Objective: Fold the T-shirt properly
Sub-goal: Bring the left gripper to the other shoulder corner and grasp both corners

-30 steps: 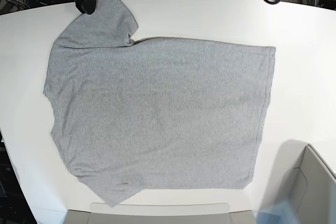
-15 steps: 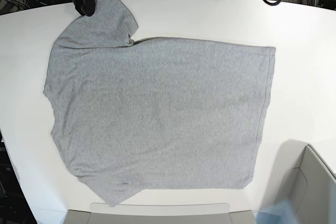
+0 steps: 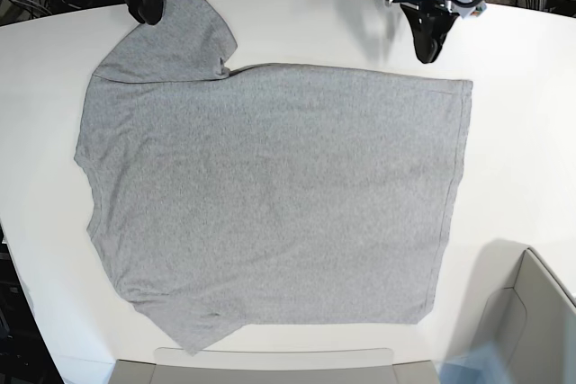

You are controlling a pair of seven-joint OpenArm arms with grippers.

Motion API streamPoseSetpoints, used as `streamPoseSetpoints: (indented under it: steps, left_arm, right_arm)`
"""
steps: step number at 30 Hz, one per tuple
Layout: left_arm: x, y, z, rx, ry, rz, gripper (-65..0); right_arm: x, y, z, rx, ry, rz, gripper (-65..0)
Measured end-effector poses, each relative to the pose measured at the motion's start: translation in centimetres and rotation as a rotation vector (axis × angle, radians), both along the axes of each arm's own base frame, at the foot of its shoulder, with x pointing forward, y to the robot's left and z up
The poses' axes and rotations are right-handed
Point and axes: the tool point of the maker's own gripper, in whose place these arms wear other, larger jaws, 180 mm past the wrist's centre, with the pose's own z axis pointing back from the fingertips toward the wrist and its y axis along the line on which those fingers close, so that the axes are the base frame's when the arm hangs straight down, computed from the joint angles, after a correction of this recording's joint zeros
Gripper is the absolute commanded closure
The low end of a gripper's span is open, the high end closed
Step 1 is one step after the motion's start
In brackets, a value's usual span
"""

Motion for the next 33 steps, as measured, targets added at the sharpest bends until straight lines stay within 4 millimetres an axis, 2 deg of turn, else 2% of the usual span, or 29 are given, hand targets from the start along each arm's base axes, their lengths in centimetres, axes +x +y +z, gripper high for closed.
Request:
streamPoseSetpoints:
  steps: [3, 8, 10, 12, 13, 16, 19, 21, 24, 27, 33]
  left_arm:
    - [1.0, 2.8, -0.8, -0.024, 0.070, 0.035, -15.6]
    - [2.5, 6.5, -0.9, -0.008, 0.120, 0.088, -16.0]
    - [2.7, 8.0, -1.5, 0.000, 0.145, 0.111, -16.1]
    - [2.4, 9.6, -3.3, -0.004, 0.216, 0.140, -17.7]
    - [2.2, 9.8, -4.2, -0.016, 0.255, 0.139, -19.2]
    - [3.1, 9.5, -4.1, -0.041, 0.242, 0.075, -20.4]
    - [3.5, 9.1, -4.1, -0.050, 0.246, 0.034, -20.4]
    - [3.5, 9.6, -4.2, -0.050, 0.249, 0.047, -20.4]
    - [3.7, 10.3, -4.3, -0.059, 0.239, 0.071, -20.4]
    - [3.6, 10.0, -4.5, -0.071, 0.261, 0.057, -20.4]
    - [3.7, 10.0, -4.5, -0.073, 0.318, 0.014, -20.4]
  right_arm:
    - [0.0, -0.1, 0.0, -0.002, 0.000, 0.001, -19.7]
    - [0.0, -0.1, 0.0, -0.002, 0.000, 0.001, -19.7]
    - [0.0, -0.1, 0.0, -0.002, 0.000, 0.001, -19.7]
    - [-0.1, -0.4, 0.0, -0.007, 0.003, -0.006, -19.7]
    - [-0.2, -0.8, 0.0, -0.012, 0.004, -0.015, -19.7]
    - [-0.5, -1.9, 0.2, -0.034, 0.006, -0.040, -19.7]
    - [-0.5, -2.0, 0.2, -0.035, 0.006, -0.040, -19.7]
    - [-0.5, -1.8, 0.1, -0.032, 0.012, -0.037, -19.7]
    - [-0.2, -0.8, -0.2, -0.003, 0.046, 0.000, -19.7]
    - [0.4, 1.2, 0.0, 0.008, 0.083, 0.089, -19.7]
    - [0.7, 3.3, 0.5, -0.006, 0.136, 0.205, -19.7]
